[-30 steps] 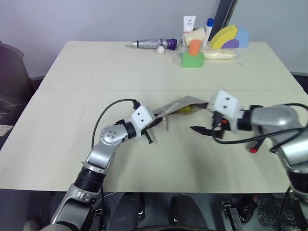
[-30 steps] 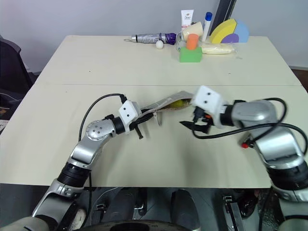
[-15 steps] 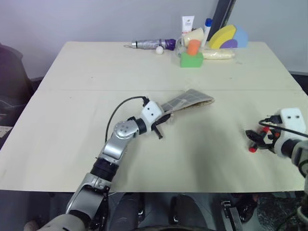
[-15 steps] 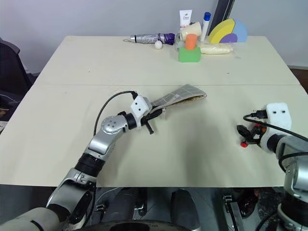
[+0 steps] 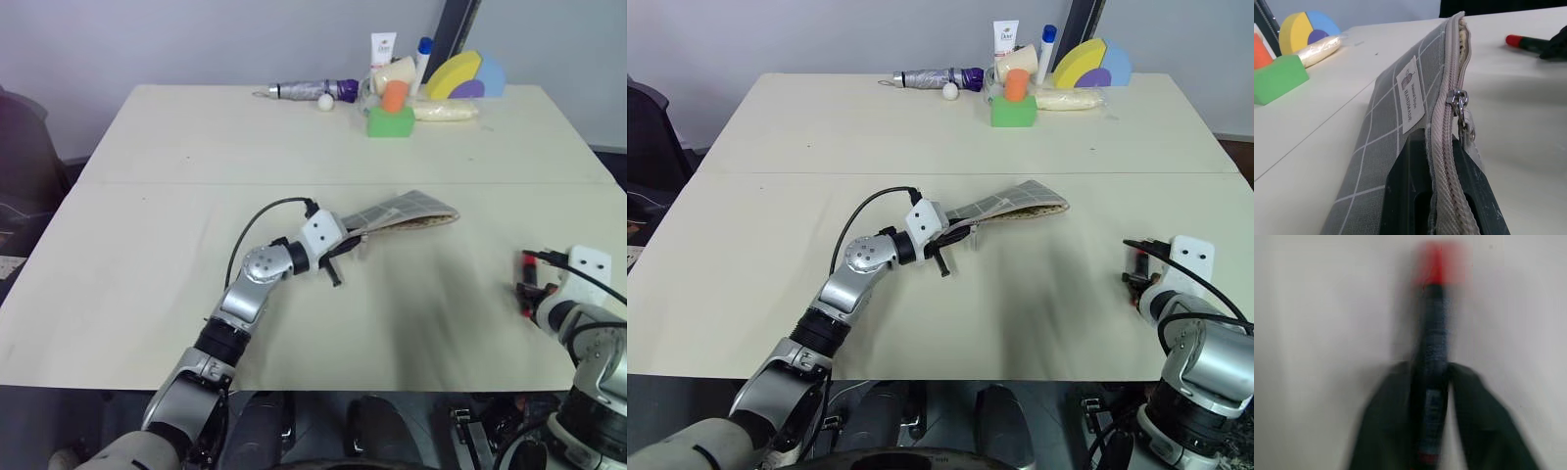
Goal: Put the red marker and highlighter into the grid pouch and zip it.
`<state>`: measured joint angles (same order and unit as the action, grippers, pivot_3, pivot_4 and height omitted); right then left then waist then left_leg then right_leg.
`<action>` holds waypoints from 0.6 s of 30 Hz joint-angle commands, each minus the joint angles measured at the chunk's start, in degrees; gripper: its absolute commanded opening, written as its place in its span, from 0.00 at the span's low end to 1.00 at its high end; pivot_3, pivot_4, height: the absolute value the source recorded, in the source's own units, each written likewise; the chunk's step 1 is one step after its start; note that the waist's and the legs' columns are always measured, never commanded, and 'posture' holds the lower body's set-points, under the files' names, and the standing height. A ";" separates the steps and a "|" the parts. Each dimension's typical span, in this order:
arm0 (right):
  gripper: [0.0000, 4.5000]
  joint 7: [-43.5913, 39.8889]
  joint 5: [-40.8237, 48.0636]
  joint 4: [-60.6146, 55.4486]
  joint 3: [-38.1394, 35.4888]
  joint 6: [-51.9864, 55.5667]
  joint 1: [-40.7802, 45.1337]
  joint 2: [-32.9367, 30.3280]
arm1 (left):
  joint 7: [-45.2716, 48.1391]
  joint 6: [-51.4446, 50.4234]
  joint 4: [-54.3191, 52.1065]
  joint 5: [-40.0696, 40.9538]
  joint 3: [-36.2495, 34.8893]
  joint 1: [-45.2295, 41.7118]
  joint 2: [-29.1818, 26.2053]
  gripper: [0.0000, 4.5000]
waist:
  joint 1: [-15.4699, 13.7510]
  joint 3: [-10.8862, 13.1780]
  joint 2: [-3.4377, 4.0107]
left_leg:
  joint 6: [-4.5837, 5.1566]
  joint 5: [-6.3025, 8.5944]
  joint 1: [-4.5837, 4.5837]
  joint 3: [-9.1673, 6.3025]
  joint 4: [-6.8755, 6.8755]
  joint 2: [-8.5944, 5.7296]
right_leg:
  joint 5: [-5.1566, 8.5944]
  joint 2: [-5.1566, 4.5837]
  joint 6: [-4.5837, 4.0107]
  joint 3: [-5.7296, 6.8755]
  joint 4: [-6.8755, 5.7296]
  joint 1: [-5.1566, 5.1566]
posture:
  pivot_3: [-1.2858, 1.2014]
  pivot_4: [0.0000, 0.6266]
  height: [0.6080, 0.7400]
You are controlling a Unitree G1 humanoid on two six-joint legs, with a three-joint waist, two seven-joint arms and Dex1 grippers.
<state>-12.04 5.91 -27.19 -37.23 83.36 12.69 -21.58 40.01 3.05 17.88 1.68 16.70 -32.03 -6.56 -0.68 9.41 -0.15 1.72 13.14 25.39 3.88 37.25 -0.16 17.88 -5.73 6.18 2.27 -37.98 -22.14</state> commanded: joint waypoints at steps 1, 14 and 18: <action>0.06 -2.01 0.90 0.38 3.84 -3.52 0.27 -5.55 | -1.34 0.76 -0.66 -0.45 -1.27 -0.80 -0.49 0.00 | 0.00 0.00 0.01 | 0.00 0.00 0.00 0.00 0.00 0.00 | 0.00 0.01 0.00 0.00 0.00 -0.01 | 0.52 0.24 1.00; 0.06 -27.25 4.26 -8.49 23.67 -35.69 -9.05 -34.38 | -1.73 1.33 -0.69 -1.61 -2.30 -1.65 -4.60 0.00 | -0.11 0.08 -0.11 | 0.01 0.01 -0.01 0.02 0.04 0.07 | 0.02 0.14 0.04 -0.03 0.01 -0.01 | 0.52 0.24 1.00; 0.06 -28.14 2.85 -7.65 28.19 -38.61 -6.03 -35.50 | -1.39 1.34 -1.80 -2.09 -1.53 -1.08 -5.05 0.00 | -0.06 0.09 -0.14 | 0.01 0.01 0.00 0.01 0.09 0.06 | 0.02 0.08 0.04 -0.05 0.01 0.02 | 0.52 0.24 1.00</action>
<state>-39.94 9.63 -34.42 -9.30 46.50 5.36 -55.93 38.50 3.27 18.00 -0.14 14.91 -32.94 -11.75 -0.73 9.51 -0.29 1.73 13.15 25.39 3.89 37.34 -0.10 17.90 -5.67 6.22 2.21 -37.97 -22.14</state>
